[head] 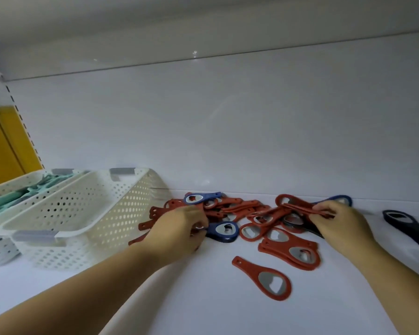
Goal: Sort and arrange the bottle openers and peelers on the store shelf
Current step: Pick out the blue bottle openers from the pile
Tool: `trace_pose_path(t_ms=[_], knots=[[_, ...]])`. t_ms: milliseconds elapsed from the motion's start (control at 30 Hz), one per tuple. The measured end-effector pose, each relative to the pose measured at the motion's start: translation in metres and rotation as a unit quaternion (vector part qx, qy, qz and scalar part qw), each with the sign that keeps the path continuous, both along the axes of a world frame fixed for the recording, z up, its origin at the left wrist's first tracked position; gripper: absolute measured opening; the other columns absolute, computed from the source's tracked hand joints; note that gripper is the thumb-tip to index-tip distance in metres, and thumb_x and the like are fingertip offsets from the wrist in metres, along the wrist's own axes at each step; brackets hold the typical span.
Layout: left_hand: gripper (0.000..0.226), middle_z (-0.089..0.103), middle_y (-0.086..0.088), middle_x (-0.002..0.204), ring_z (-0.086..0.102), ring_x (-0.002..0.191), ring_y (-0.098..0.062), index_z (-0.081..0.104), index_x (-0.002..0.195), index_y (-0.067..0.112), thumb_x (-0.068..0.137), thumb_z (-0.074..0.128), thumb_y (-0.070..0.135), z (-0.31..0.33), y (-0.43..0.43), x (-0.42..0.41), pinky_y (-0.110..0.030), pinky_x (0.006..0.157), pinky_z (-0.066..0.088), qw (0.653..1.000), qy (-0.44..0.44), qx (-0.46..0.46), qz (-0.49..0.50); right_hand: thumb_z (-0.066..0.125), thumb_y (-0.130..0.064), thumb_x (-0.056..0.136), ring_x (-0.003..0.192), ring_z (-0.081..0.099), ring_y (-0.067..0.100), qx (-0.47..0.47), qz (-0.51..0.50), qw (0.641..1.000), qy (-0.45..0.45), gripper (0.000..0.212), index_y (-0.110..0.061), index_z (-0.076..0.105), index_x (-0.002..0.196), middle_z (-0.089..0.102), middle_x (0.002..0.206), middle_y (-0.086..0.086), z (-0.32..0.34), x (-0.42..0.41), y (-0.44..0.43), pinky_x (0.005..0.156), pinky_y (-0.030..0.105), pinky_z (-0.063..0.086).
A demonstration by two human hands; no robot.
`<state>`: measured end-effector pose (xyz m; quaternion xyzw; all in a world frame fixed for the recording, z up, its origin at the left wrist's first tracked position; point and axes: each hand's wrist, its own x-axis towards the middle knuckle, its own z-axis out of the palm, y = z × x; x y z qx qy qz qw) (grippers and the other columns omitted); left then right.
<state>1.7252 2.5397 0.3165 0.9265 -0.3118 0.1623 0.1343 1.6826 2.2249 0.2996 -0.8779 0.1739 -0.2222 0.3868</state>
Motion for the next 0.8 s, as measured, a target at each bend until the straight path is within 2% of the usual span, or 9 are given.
trace_pose_path(t_ms=[67,167,267,333,467,533,600,700,800], knots=[[0.030,0.059,0.009,0.116,0.054,0.108,-0.011,0.063,0.118,0.027,0.089,0.057,0.028,-0.001,-0.014,-0.005,-0.018,0.086,0.042,0.997,0.014,0.064,-0.047,0.066,-0.012,0.081,0.094,0.056,0.021,-0.025,0.020,0.999,-0.001,0.020,-0.017,0.068,0.101,0.061,0.105,0.002,0.000,-0.002,0.002,0.081,0.030,0.044],[0.047,0.039,0.010,0.144,0.033,0.132,-0.012,0.040,0.141,0.036,0.095,0.046,0.043,-0.005,-0.027,-0.001,-0.028,0.106,0.032,0.987,0.047,0.151,-0.031,0.070,-0.010,0.077,0.114,0.047,0.020,-0.129,0.055,0.990,-0.024,0.024,-0.019,0.070,0.100,0.048,0.112,-0.004,0.001,-0.005,-0.001,0.094,0.028,0.038],[0.061,0.033,0.012,0.147,0.027,0.133,-0.012,0.031,0.144,0.042,0.088,0.033,0.067,-0.005,-0.027,0.013,-0.031,0.109,0.028,0.975,0.068,0.210,-0.008,0.073,-0.015,0.076,0.113,0.044,0.016,-0.221,0.107,0.969,-0.018,0.019,-0.026,0.071,0.091,0.043,0.110,-0.012,0.005,-0.011,-0.006,0.095,0.026,0.038],[0.066,0.036,0.012,0.143,0.027,0.132,-0.013,0.032,0.143,0.043,0.083,0.033,0.072,-0.001,-0.027,0.021,-0.032,0.108,0.028,0.970,0.081,0.229,0.000,0.075,-0.023,0.076,0.111,0.046,0.013,-0.216,0.125,0.968,0.014,0.025,-0.029,0.067,0.099,0.041,0.109,-0.015,0.008,-0.015,-0.008,0.094,0.025,0.040],[0.051,0.046,0.007,0.132,0.035,0.127,-0.015,0.043,0.138,0.035,0.093,0.040,0.057,0.010,-0.037,0.029,-0.033,0.104,0.036,0.961,0.049,0.270,-0.013,0.069,-0.042,0.080,0.123,0.042,0.014,-0.179,0.128,0.970,0.105,0.062,-0.030,0.043,0.134,0.037,0.132,-0.009,0.005,-0.016,-0.008,0.102,0.030,0.039],[0.040,0.050,0.005,0.130,0.043,0.123,-0.016,0.049,0.133,0.028,0.100,0.036,0.044,0.011,-0.041,0.031,-0.034,0.101,0.040,0.947,-0.005,0.321,-0.027,0.061,-0.048,0.086,0.124,0.044,0.017,-0.201,0.113,0.964,0.130,0.061,-0.028,0.038,0.139,0.040,0.139,-0.005,0.001,-0.013,-0.006,0.103,0.031,0.039],[0.031,0.054,0.002,0.128,0.049,0.117,-0.019,0.051,0.127,0.022,0.101,0.035,0.028,0.010,-0.043,0.033,-0.037,0.096,0.044,0.940,-0.046,0.337,-0.027,0.057,-0.047,0.089,0.122,0.048,0.018,-0.217,0.102,0.964,0.117,0.054,-0.027,0.042,0.137,0.046,0.137,-0.002,-0.001,-0.009,-0.006,0.100,0.030,0.041],[0.030,0.055,0.001,0.124,0.052,0.112,-0.019,0.047,0.127,0.023,0.097,0.042,0.019,0.009,-0.048,0.029,-0.036,0.093,0.047,0.954,-0.034,0.297,-0.006,0.055,-0.043,0.092,0.117,0.052,0.018,-0.233,0.099,0.964,0.083,0.047,-0.027,0.046,0.135,0.051,0.132,-0.003,-0.001,-0.006,-0.004,0.097,0.030,0.044],[0.031,0.060,0.001,0.116,0.058,0.101,-0.018,0.044,0.126,0.024,0.096,0.044,0.019,0.006,-0.048,0.028,-0.034,0.084,0.052,0.979,-0.020,0.199,0.033,0.050,-0.040,0.095,0.115,0.051,0.017,-0.247,0.086,0.963,0.062,0.044,-0.026,0.046,0.136,0.050,0.131,-0.003,-0.003,-0.001,-0.002,0.092,0.027,0.045]])
